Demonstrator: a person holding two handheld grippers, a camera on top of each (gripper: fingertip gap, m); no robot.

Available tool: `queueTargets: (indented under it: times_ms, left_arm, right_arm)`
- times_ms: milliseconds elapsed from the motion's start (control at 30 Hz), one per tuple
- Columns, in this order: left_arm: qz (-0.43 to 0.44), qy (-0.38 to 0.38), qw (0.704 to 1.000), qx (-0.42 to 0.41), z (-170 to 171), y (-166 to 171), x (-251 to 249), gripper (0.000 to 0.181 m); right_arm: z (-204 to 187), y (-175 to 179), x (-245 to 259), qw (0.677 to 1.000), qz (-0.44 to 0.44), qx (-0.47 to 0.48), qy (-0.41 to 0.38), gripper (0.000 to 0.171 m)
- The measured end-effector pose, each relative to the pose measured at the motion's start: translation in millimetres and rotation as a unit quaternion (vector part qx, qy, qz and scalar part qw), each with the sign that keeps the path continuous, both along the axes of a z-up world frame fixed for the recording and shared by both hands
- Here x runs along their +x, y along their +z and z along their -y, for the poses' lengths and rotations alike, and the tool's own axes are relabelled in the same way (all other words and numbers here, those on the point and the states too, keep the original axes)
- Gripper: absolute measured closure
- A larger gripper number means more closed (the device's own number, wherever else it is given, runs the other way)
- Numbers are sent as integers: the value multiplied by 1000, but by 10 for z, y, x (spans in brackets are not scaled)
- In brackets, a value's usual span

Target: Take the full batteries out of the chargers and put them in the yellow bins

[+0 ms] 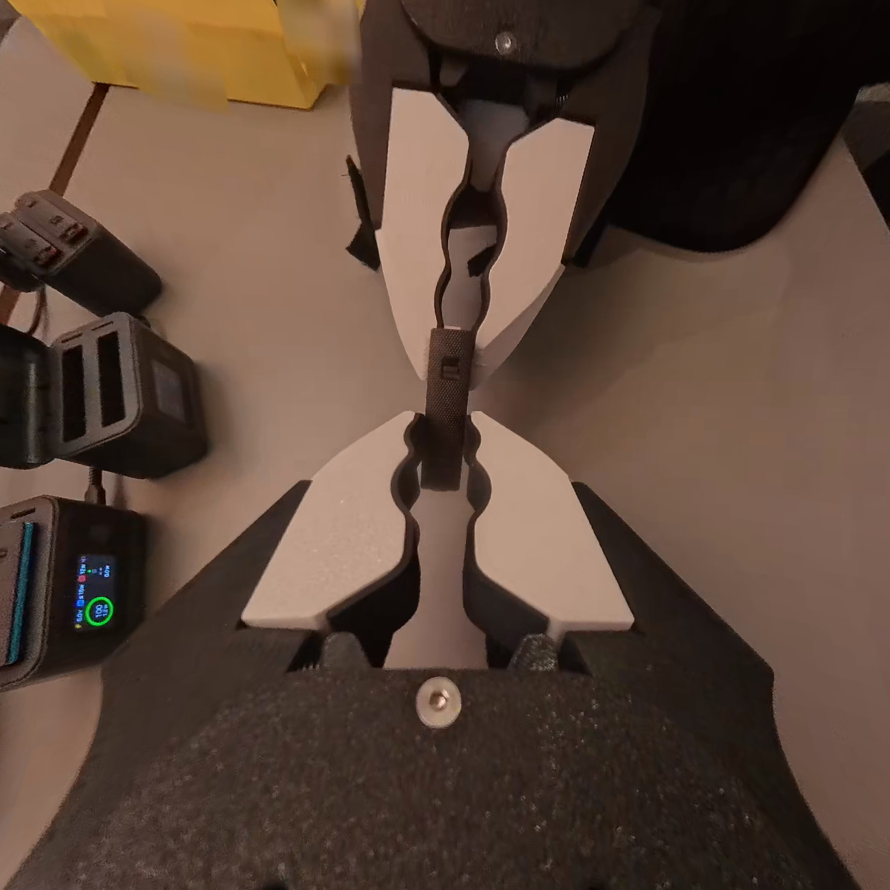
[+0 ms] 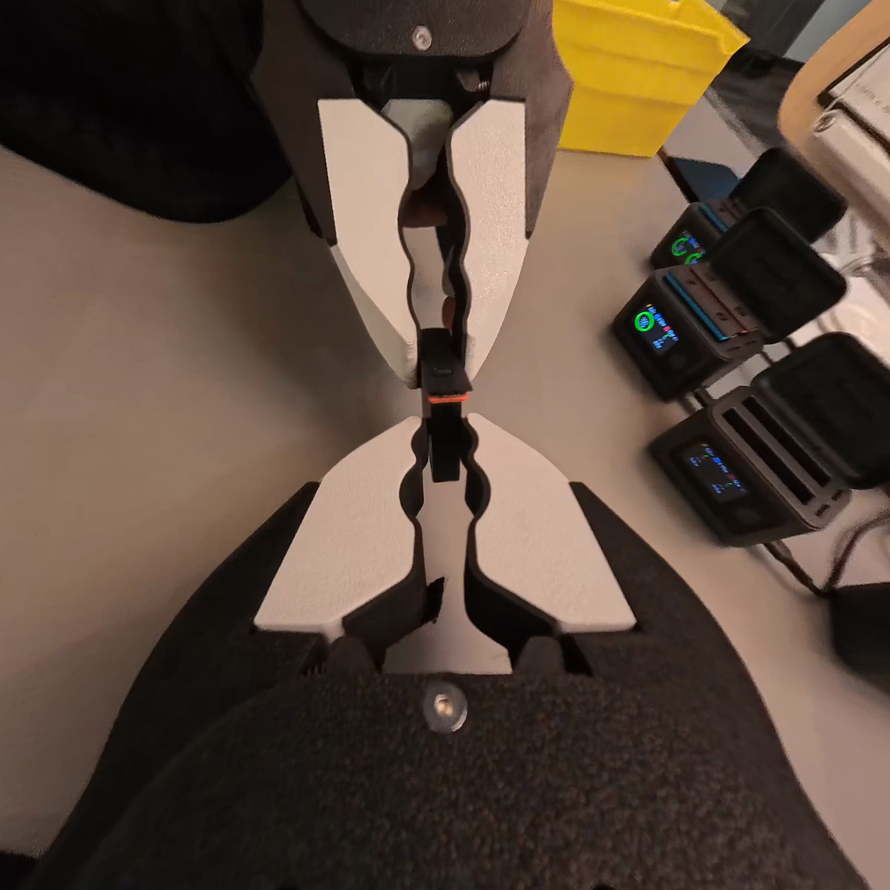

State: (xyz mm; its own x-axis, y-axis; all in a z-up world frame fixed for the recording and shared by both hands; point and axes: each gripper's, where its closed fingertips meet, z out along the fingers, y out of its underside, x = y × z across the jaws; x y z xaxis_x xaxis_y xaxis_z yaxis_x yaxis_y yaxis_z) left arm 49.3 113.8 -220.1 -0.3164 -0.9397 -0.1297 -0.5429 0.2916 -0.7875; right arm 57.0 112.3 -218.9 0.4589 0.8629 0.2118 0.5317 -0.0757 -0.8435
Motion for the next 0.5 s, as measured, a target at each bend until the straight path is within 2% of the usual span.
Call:
queueTargets:
  times_ms: [167, 333, 500]
  left_arm:
    - [14, 45, 999, -1, -267, 202, 50, 166]
    - [13, 118, 993, 28, -819, 493, 173, 166]
    - [-34, 183, 982, 25, -1307, 550, 500, 166]
  right_arm:
    - [-197, 164, 263, 997, -26, 37, -67, 156]
    - [-318, 203, 514, 992, -38, 43, -115, 157]
    - [-362, 146, 600, 990, -32, 41, -132, 157]
